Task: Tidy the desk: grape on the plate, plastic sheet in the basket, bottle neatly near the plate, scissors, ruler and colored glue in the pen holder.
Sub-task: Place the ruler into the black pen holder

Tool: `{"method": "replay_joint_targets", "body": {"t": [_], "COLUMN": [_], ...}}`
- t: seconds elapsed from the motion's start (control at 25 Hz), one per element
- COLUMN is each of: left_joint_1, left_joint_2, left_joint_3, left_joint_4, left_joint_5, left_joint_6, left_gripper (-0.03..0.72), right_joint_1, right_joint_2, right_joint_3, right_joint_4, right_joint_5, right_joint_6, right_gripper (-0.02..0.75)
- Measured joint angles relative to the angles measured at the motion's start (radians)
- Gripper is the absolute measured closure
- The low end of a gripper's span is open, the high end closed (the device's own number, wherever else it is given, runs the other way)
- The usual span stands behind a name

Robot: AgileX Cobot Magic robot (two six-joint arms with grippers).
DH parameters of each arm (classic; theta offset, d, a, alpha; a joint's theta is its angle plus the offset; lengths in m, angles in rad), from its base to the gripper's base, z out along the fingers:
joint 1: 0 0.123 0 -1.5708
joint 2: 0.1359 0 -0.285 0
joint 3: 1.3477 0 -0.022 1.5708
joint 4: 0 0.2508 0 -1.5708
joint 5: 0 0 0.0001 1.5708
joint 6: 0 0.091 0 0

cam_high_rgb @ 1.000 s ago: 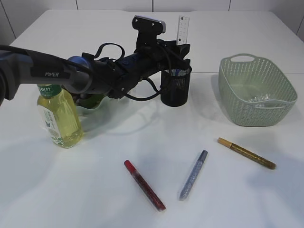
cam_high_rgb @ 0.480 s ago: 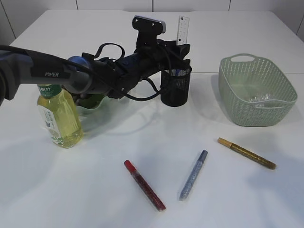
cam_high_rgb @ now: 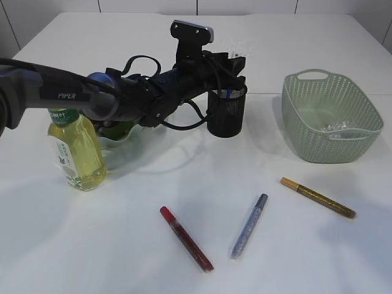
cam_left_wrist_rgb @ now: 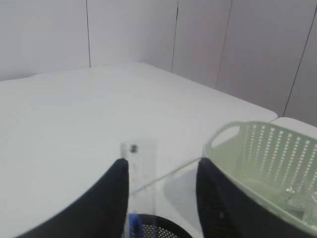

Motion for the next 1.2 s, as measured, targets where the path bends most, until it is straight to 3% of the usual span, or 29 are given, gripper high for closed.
{"method": "replay_joint_targets", "body": {"t": [0.4,0.56,0.92,1.2], "left_joint_1": [0.000,0.000,-0.009,-0.011], "left_joint_2": [0.000,-0.030,-0.266,-0.507], "left_joint_3": [0.000,0.000,0.000,0.000], "left_joint_4": [0.000,0.002,0.005,-0.107], "left_joint_5": [0.009,0.098,0.586,1.088], "left_joint_6": [0.000,0.000,0.000,0.000], "left_gripper": [0.351,0.351,0.354,0.356], "right_joint_1": [0.000,0.000,0.000,0.000], "right_joint_2": [0.000,0.000,0.000,0.000], "right_joint_3": [0.000,0.000,0.000,0.000], "right_joint_4": [0.000,0.000,0.000,0.000], "right_joint_5": [0.000,0.000,0.000,0.000], "right_joint_6": [0.000,0.000,0.000,0.000], "right_gripper": [0.478,0.478,0.478,0.478]}}
